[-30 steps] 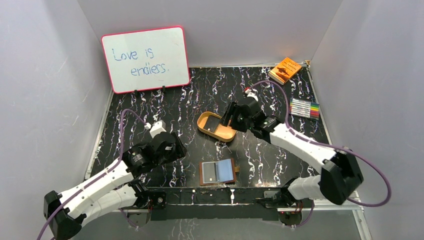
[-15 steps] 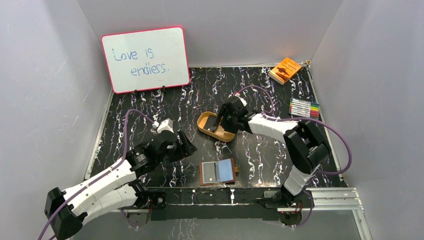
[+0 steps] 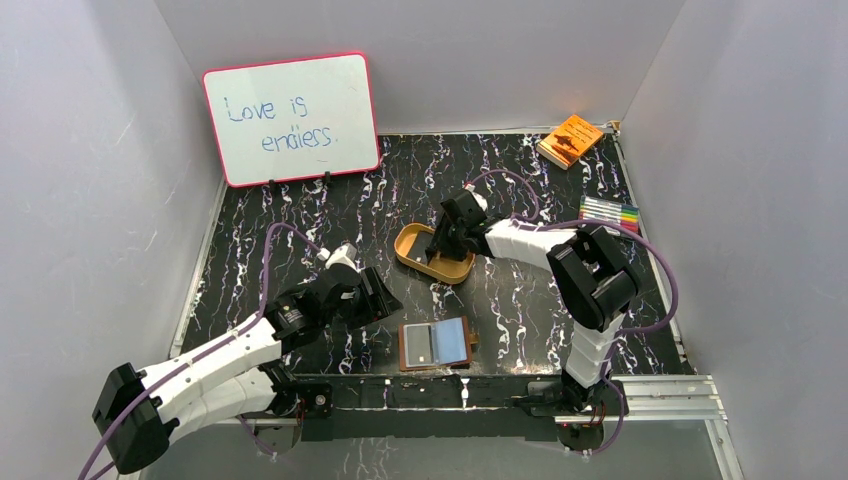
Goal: Put the credit cards into the card holder
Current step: Pick up the credit card from the storage box.
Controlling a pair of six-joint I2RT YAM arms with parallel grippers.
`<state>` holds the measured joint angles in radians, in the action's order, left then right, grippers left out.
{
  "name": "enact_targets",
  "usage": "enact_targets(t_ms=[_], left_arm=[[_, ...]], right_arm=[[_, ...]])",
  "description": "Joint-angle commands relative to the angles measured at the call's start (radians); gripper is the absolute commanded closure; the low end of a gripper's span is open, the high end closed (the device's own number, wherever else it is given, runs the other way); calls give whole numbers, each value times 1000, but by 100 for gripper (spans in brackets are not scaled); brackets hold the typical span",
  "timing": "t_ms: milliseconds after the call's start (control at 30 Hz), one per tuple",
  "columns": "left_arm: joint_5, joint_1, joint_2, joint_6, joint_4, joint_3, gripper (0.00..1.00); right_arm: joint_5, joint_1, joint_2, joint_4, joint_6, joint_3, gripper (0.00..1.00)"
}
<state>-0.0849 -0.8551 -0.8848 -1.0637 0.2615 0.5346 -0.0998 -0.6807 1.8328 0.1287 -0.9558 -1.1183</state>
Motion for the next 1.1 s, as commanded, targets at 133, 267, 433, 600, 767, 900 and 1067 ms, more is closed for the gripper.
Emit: enact_targets(t_ms=[133,267,433,600,767,900,1067], left_arm=[[7,-2,0,0,-4,-10,37],[4,-2,-2,1,-4,-10,37],[3,-2,-3,-1,-2,-10,37],[4,-2,-8,-2,-3,-9,37],[3,-2,-6,-4,-5,-11,37],[3,-2,-6,-4,-4,-10,37],[2,-2,-6,-4,-1,-13,37]], right_arm=[[0,15,-46,-20,2,47,60],[2,17,-63,-26,-2,62,60],[13,20,-92,-53,-3,84,59],[42,21,-99,-91,-3,89,48],[78,22,-78,-103,0,73,45],[93,24,-65,-109,-3,76,52],[93,25,-77,-111,-8,98,60]])
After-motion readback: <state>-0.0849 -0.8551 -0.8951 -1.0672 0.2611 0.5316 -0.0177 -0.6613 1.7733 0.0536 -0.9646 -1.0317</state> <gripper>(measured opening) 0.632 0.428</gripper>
